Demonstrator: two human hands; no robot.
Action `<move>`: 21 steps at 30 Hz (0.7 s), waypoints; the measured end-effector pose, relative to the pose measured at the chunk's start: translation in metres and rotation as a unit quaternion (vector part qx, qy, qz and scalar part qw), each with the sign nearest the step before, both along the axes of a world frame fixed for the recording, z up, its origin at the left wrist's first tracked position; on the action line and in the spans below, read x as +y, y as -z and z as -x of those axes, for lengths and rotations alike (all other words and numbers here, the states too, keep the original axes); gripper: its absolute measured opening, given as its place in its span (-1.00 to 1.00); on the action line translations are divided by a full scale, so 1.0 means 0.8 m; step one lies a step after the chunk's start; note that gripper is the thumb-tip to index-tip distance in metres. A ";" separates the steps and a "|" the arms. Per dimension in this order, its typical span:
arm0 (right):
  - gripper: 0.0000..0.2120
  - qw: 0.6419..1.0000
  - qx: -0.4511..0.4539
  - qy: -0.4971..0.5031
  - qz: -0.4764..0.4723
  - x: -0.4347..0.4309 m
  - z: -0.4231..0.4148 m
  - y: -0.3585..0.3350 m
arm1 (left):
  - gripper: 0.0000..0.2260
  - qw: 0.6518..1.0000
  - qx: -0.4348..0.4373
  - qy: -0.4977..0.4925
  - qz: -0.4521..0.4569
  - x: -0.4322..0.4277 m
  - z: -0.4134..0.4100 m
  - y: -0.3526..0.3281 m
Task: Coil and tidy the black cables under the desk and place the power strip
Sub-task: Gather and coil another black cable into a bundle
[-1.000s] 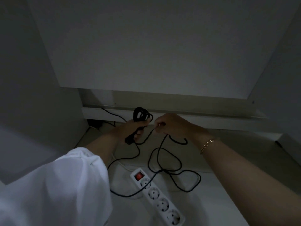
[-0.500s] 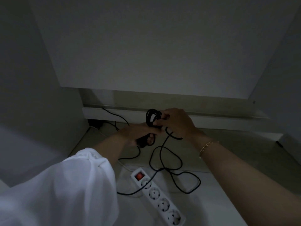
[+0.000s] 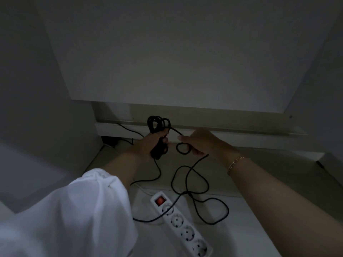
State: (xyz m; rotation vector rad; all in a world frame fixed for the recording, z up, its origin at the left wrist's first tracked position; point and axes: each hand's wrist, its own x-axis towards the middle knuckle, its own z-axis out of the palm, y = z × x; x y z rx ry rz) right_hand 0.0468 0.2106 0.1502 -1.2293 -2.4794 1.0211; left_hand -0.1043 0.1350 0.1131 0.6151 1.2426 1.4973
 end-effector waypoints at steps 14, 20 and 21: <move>-0.49 0.976 -0.074 -0.044 0.198 -0.008 -0.018 -0.012 | -0.67 0.999 -0.042 -0.009 -0.006 0.013 -0.006 0.001; -0.70 0.971 0.112 0.009 0.209 -0.002 -0.017 -0.004 | -0.71 0.993 0.074 0.078 0.051 0.005 -0.007 0.011; -0.69 0.971 0.130 0.014 0.201 -0.002 -0.018 -0.004 | -0.75 0.990 0.089 0.091 0.053 0.003 -0.008 0.012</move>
